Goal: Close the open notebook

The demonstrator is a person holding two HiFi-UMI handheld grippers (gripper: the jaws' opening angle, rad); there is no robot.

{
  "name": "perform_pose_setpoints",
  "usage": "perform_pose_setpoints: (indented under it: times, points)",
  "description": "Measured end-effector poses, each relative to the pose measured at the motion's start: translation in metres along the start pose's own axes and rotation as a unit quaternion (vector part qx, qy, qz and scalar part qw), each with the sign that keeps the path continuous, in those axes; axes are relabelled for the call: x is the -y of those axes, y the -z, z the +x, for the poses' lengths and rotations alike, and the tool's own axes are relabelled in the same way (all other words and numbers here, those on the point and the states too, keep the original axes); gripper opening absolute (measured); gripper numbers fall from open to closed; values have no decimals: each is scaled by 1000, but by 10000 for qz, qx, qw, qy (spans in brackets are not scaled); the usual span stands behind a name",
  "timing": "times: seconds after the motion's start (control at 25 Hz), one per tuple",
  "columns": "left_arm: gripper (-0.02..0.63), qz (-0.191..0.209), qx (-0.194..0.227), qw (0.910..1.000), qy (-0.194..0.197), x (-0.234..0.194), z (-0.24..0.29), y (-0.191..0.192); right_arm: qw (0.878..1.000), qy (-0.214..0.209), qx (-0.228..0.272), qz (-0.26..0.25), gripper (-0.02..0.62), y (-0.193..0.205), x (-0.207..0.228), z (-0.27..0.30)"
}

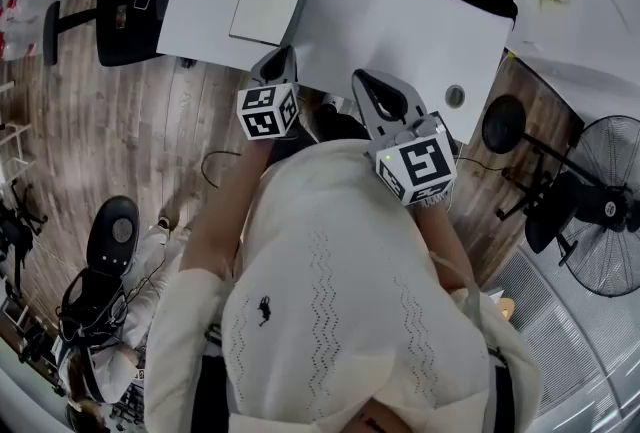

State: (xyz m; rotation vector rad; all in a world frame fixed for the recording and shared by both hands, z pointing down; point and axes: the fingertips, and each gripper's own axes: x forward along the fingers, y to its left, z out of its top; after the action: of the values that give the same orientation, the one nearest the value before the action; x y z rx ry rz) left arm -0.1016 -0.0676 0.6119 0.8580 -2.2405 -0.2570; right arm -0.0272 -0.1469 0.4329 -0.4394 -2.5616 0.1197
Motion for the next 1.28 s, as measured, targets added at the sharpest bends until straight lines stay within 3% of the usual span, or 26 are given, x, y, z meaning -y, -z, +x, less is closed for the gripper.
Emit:
perform_pose_setpoints:
  times: [0.64,1.28]
  points:
    - [17,191,-131,9995,-205,-24,-3,-4,10000,36,18,-4,2,-9,-4,13]
    - [17,-25,-482,9984,-305,-57,2,0,9997,216,23,59,0,-17,-7,29]
